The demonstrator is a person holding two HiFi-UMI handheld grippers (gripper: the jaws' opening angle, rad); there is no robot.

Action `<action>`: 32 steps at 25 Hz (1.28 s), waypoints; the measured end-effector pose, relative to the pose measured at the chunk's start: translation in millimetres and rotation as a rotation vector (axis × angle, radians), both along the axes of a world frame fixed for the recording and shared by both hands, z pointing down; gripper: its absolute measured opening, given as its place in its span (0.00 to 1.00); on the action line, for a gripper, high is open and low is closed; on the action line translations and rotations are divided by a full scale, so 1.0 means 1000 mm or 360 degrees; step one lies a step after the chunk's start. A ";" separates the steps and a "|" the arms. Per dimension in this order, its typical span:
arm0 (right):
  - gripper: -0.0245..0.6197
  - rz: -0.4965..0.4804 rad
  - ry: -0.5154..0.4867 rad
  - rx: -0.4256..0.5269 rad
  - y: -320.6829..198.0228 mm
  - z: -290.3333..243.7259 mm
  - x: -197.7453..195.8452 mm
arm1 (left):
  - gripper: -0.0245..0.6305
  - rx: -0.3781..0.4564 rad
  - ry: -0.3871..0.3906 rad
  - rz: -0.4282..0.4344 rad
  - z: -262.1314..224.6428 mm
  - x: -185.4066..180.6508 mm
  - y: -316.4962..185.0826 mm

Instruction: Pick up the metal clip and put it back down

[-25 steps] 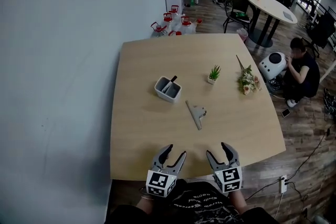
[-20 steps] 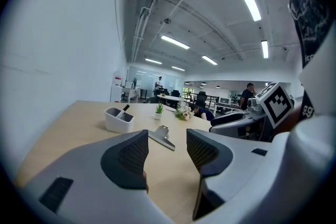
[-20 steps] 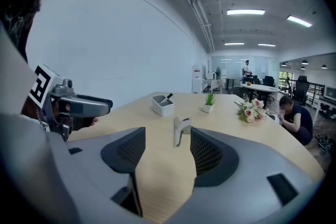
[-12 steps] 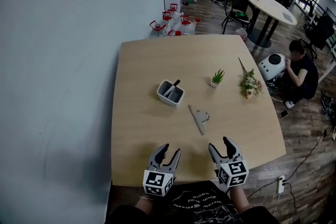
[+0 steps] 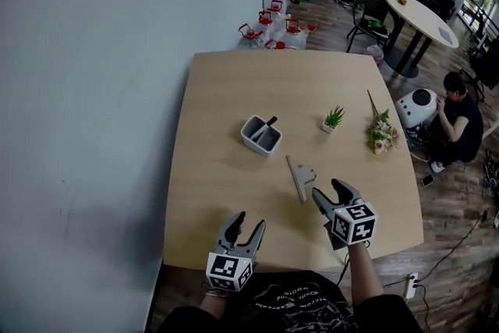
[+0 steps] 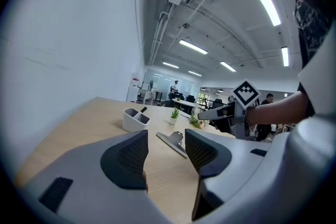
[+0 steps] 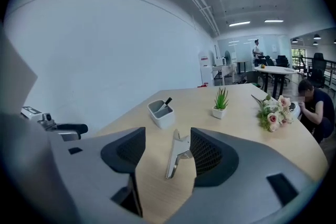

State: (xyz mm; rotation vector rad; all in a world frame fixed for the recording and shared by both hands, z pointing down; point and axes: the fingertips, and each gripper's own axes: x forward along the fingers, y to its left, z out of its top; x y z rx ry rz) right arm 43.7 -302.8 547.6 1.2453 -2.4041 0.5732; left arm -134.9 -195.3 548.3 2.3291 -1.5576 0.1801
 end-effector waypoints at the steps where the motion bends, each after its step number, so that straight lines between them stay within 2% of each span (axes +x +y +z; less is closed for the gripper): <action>1: 0.48 -0.0024 0.0011 -0.0020 -0.005 0.003 -0.002 | 0.37 -0.0007 -0.0007 -0.0017 0.000 -0.001 0.002; 11: 0.47 -0.0239 0.0132 -0.0190 -0.054 0.055 -0.030 | 0.37 -0.0105 -0.0059 -0.0208 0.012 -0.020 0.019; 19: 0.44 -0.0199 0.0134 -0.0411 -0.088 0.104 -0.029 | 0.37 -0.0138 -0.0090 -0.0329 0.014 -0.034 0.025; 22: 0.44 -0.0141 0.0069 -0.0528 -0.094 0.119 -0.024 | 0.37 -0.0152 -0.0100 -0.0350 0.016 -0.034 0.024; 23: 0.42 -0.0119 0.0040 -0.0562 -0.095 0.122 -0.022 | 0.37 -0.0153 -0.0103 -0.0352 0.016 -0.033 0.024; 27: 0.19 -0.0060 -0.0066 -0.0660 -0.095 0.129 -0.020 | 0.37 -0.0166 -0.0099 -0.0365 0.017 -0.033 0.022; 32: 0.14 -0.0011 -0.0227 -0.0730 -0.097 0.126 -0.022 | 0.37 -0.0153 -0.0083 -0.0372 0.015 -0.031 0.017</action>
